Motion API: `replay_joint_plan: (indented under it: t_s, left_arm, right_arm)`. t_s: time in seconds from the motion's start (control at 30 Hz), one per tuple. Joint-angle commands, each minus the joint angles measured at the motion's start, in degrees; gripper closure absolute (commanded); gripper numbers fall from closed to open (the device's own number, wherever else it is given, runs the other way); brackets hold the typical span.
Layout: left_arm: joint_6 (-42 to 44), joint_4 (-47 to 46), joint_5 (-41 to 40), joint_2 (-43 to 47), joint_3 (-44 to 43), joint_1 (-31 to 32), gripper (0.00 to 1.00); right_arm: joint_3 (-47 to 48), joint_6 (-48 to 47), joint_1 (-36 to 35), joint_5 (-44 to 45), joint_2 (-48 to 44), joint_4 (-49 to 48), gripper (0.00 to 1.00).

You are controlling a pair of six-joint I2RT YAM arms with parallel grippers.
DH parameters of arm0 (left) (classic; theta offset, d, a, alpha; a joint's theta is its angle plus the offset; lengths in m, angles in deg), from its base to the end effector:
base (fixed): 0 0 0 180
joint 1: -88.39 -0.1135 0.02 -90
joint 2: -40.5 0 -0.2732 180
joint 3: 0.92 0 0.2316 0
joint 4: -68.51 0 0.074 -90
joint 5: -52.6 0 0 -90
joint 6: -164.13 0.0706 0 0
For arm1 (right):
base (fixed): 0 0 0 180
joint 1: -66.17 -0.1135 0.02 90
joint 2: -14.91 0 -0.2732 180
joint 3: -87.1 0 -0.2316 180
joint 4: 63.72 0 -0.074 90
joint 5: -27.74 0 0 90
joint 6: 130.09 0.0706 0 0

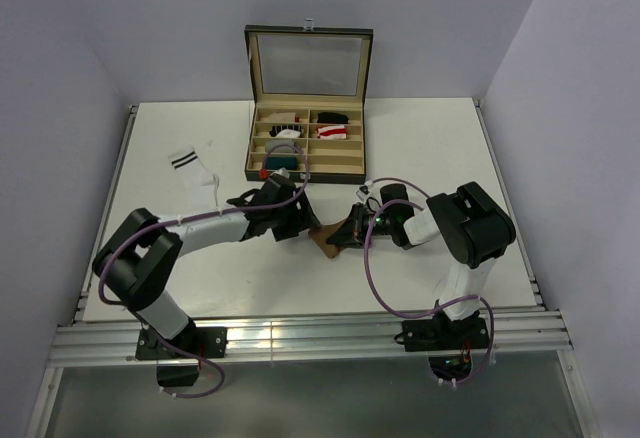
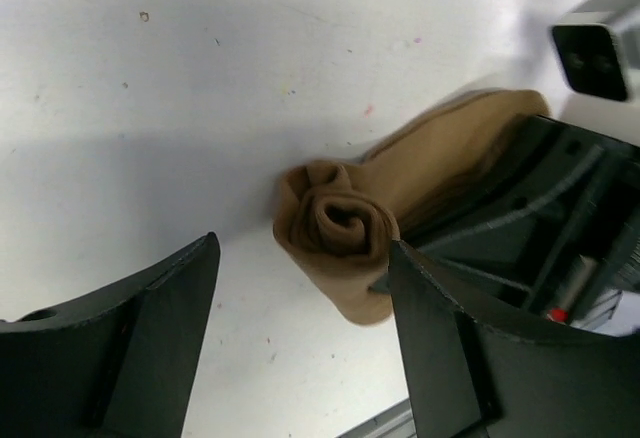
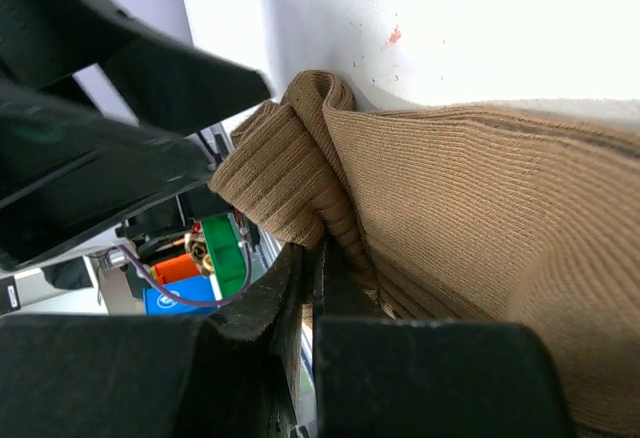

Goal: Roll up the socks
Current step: Roll the sock at the center of the board.

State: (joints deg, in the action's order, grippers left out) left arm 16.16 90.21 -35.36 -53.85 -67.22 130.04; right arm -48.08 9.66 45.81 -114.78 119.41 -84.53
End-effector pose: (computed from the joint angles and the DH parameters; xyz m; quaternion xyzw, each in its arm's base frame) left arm 0.2513 -0.2268 0.1667 -0.1272 0.9302 -0.2736 0.2092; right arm 0.2584 0.1556 0.1047 0.0205 0.8310 0.5490 0.0876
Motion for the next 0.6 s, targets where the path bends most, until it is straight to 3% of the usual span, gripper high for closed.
replay_joint_plan:
  t_s: [0.0,0.2,0.57]
  left_arm:
    - [-0.12,-5.70,-1.78,6.45,2.59,0.19,0.26]
    - [4.79,-11.24,4.89,4.52,3.21,0.36,0.29]
    - [11.48,-4.39,5.60,-0.48,1.10,0.45,0.42]
  right_arm:
    - [-1.15,-2.30,0.41,5.40,1.93,5.42,1.00]
    - [-1.06,-1.94,0.41,5.14,2.10,4.90,1.00]
    - [-0.80,-2.74,0.41,5.84,1.14,6.22,1.00]
